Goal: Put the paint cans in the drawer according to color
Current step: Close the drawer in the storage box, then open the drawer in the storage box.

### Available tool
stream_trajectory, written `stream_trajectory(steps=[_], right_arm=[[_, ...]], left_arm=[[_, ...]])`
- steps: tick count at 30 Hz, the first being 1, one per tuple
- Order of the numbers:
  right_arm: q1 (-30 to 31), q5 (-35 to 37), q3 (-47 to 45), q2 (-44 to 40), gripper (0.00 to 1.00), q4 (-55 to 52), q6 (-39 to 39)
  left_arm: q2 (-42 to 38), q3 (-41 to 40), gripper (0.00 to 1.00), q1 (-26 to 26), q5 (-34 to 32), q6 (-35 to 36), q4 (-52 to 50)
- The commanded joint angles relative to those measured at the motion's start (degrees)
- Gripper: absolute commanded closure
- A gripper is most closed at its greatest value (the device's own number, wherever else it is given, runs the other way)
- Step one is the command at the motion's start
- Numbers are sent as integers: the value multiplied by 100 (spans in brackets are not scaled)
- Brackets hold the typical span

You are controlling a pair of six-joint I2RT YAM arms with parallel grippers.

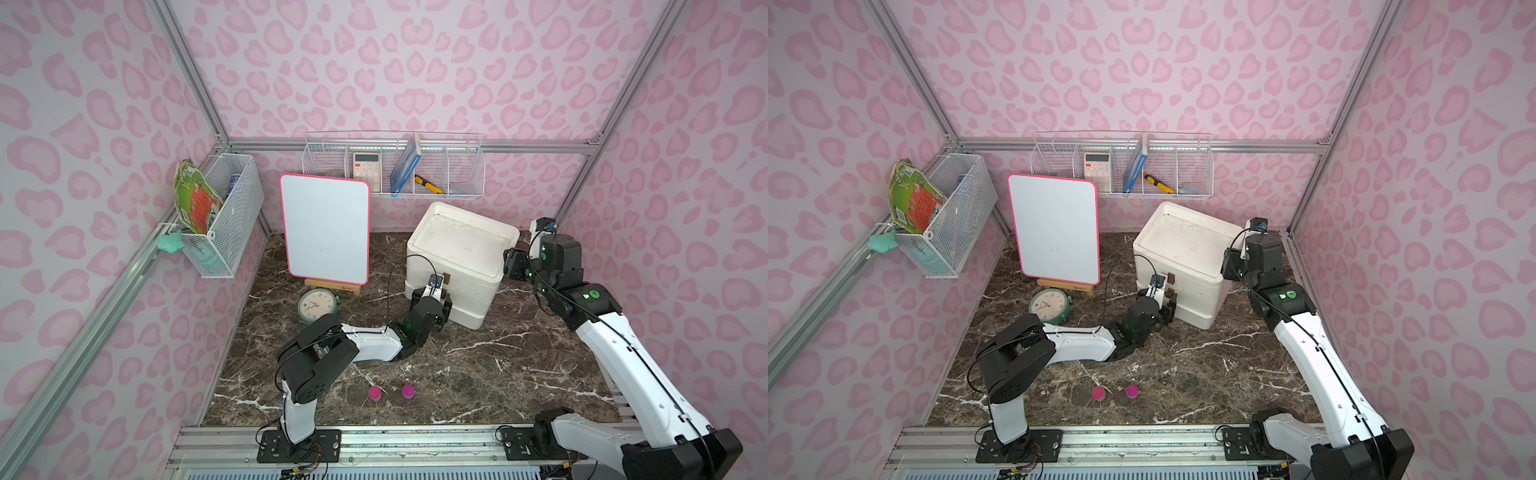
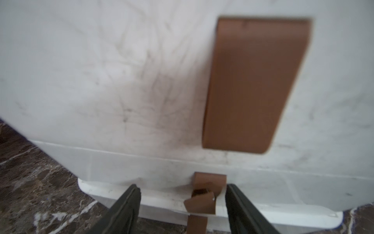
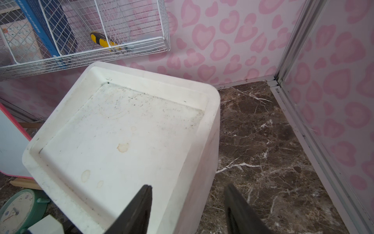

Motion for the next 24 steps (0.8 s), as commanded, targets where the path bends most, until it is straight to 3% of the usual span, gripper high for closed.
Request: stream_trajectory(steps=[1, 5, 8, 14, 24], right_arm=[[4, -12, 7, -45, 39, 168, -21], [9, -113, -16, -106, 37, 229, -92], [8, -206, -127, -201, 37, 355, -123], [11, -212, -235, -274, 37, 445, -98], [10, -277, -274, -362, 39, 414, 8]], left_arm=[[-95, -135, 26, 22, -66, 92, 533], [-598, -956, 23, -83, 73, 532, 1545], [-1154, -1291, 23, -108, 328, 619, 1529], [-1250, -872, 23, -83, 886, 1053, 1358], [-890, -373, 34, 225, 1166, 882, 1023]])
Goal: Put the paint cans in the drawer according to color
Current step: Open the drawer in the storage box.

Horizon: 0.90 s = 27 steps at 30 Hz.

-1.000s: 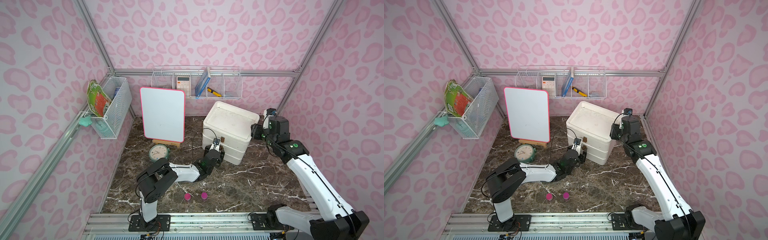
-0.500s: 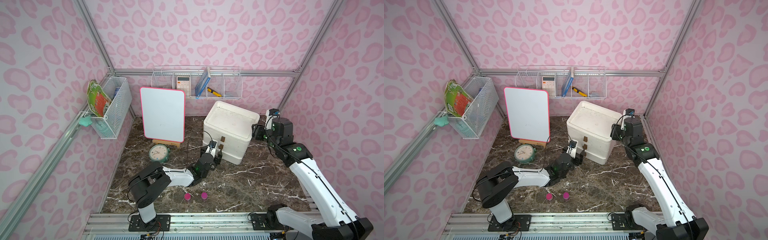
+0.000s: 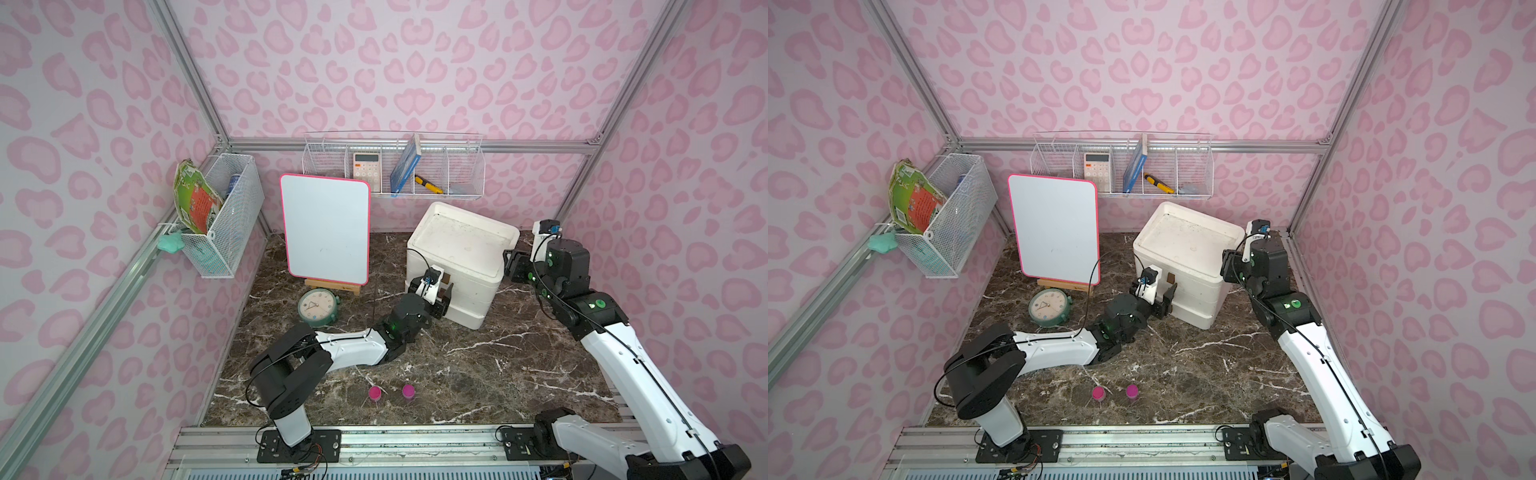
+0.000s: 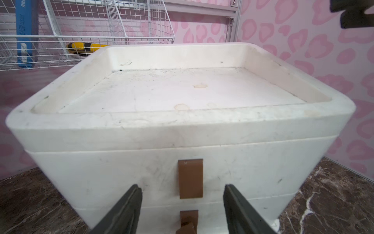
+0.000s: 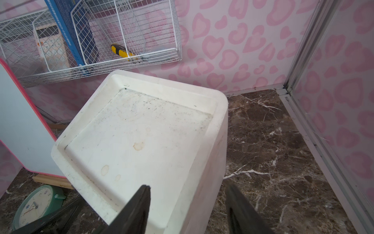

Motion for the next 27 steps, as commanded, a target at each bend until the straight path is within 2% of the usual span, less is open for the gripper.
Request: stream_trajectory(steps=[1, 15, 18, 27], right_arm=[[9, -15, -11, -20, 39, 125, 52], [11, 99, 9, -43, 41, 146, -53], [5, 99, 10, -52, 42, 134, -67], [6, 74, -1, -43, 44, 147, -62]], left_arm=[[84, 156, 35, 81, 250, -31, -159], [375, 419, 44, 170, 328, -345, -469], [370, 465, 50, 179, 296, -303, -482], [300, 517, 82, 197, 494, -83, -370]])
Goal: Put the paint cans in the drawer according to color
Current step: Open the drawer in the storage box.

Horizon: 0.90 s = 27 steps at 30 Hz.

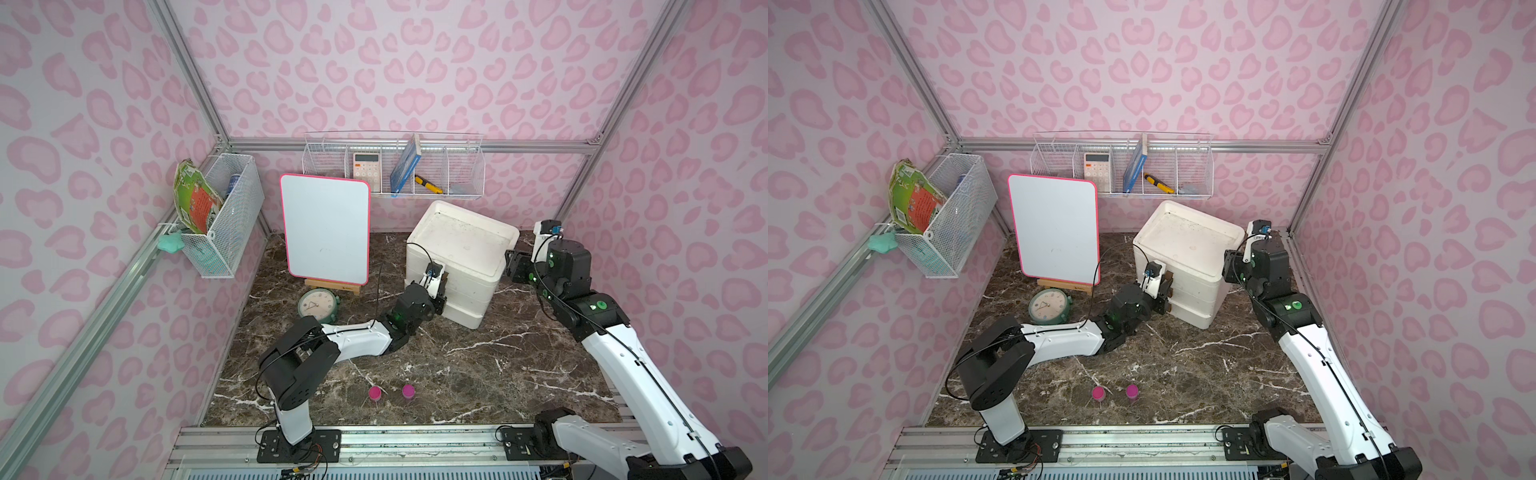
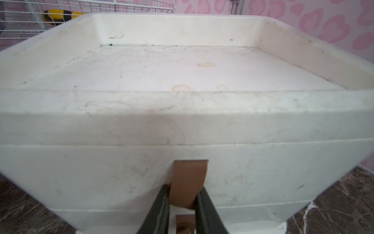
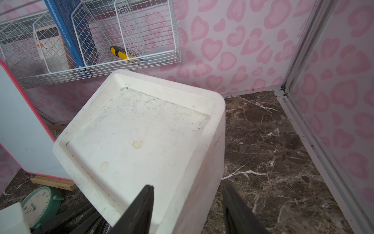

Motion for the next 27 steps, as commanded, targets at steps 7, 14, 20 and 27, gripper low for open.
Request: stream_trajectory(steps=[7, 14, 20, 27], right_arm=[[7, 1, 8, -4, 45, 150, -32], [4, 7, 10, -4, 45, 121, -54], [11, 10, 37, 5, 45, 107, -58], [9, 45, 104, 27, 44, 68, -76]], left_arm=[[-322, -6, 100, 2, 294, 262, 261], [-889, -446, 100, -44, 255, 191, 88], [-1360, -888, 100, -165, 185, 192, 1], [-2074, -1285, 100, -282, 304, -1, -635]])
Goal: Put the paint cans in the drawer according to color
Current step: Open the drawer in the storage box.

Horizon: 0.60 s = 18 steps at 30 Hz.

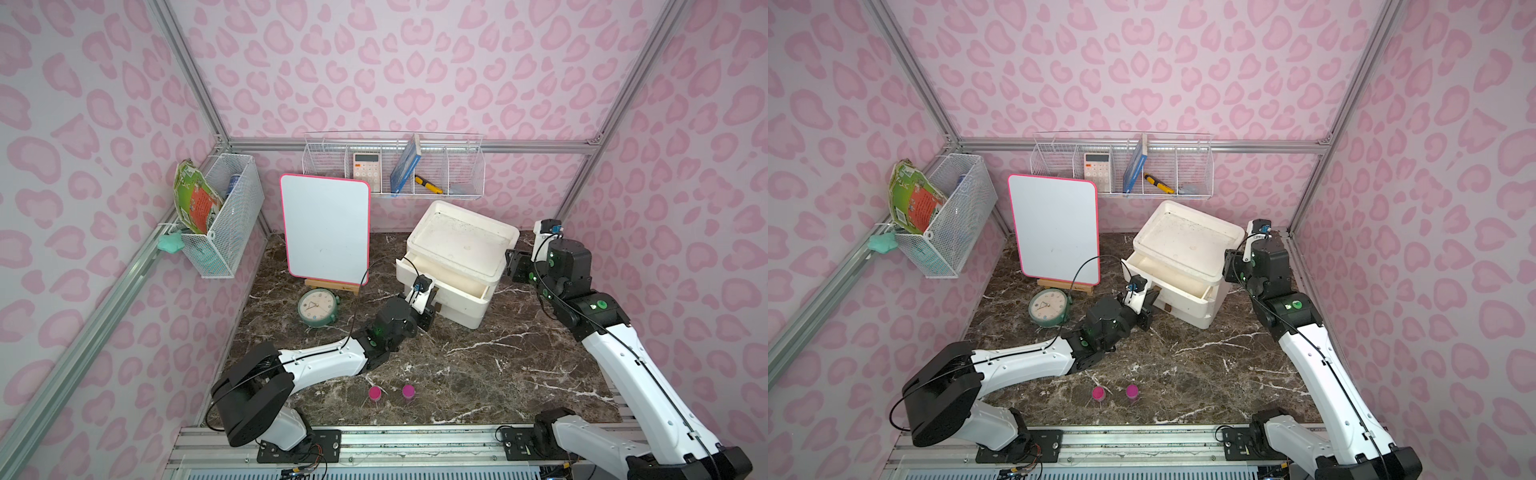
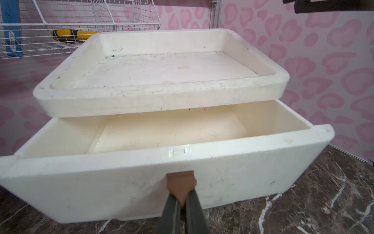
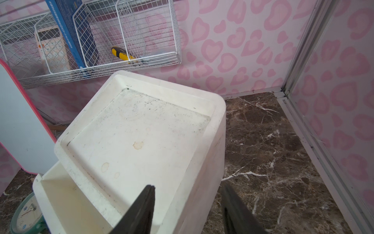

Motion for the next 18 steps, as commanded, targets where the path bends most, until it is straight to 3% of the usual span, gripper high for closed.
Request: stream_trajectory(steps=[1, 3, 18], right_arm=[[11, 58, 64, 5, 44, 72, -49], [5, 58, 73, 16, 44, 64, -49], [12, -11, 175, 73, 44, -13, -33]], left_arm=[[-365, 5, 100, -23, 117, -303, -261], [-581, 7, 100, -23, 157, -433, -683], [-1453, -523, 100, -82, 279, -667, -1244]])
